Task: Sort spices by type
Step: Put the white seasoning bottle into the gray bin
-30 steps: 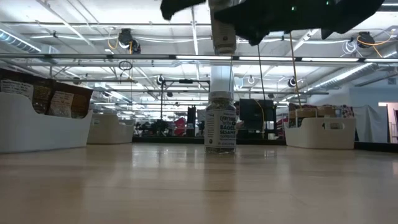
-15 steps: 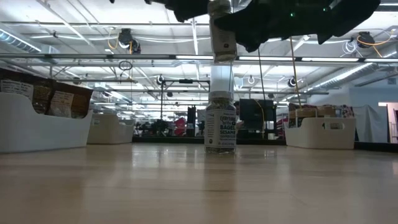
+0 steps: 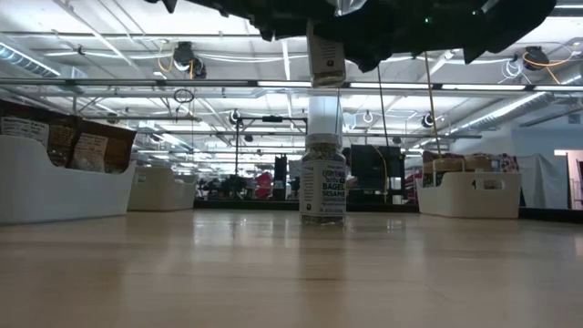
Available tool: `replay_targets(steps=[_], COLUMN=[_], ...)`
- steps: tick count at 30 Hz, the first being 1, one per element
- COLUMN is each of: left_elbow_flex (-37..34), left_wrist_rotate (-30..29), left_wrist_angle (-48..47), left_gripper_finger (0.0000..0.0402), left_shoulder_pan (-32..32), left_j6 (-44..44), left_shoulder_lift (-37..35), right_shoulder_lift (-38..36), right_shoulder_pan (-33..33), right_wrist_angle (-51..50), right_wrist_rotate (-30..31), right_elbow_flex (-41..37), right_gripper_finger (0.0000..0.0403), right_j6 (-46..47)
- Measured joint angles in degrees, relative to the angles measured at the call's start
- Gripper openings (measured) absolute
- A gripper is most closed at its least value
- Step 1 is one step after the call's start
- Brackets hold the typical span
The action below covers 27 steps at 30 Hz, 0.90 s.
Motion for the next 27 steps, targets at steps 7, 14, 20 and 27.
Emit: replay_targets(steps=[7,14,20,27], left_elbow_flex=[0.0,0.0,0.0,0.0], left_wrist_rotate=[3.0,4.2,4.6,4.4], left_wrist_angle=[0.3,3.0,2.3,2.3], left_gripper_finger=[0.031,0.031,0.031,0.031], left_shoulder_pan=[0.0,-0.7,-0.7,-0.7], left_j6=[0.0,0.0,0.0,-0.1], left_shoulder_lift=[0.0,-0.1,-0.1,-0.1], right_shoulder_lift=[0.0,0.0,0.0,0.0], right_shoulder_pan=[0.0,0.0,0.0,0.0], right_wrist_angle=[0.0,-0.2,-0.1,-0.1], right_wrist_rotate=[-1.0,-0.8,-0.8,-0.6], right_elbow_flex=[0.0,0.0,0.0,-0.1], right_gripper_finger=[0.017,0.017,0.017,0.0171], right_j6=[0.6,0.6,0.8,0.8])
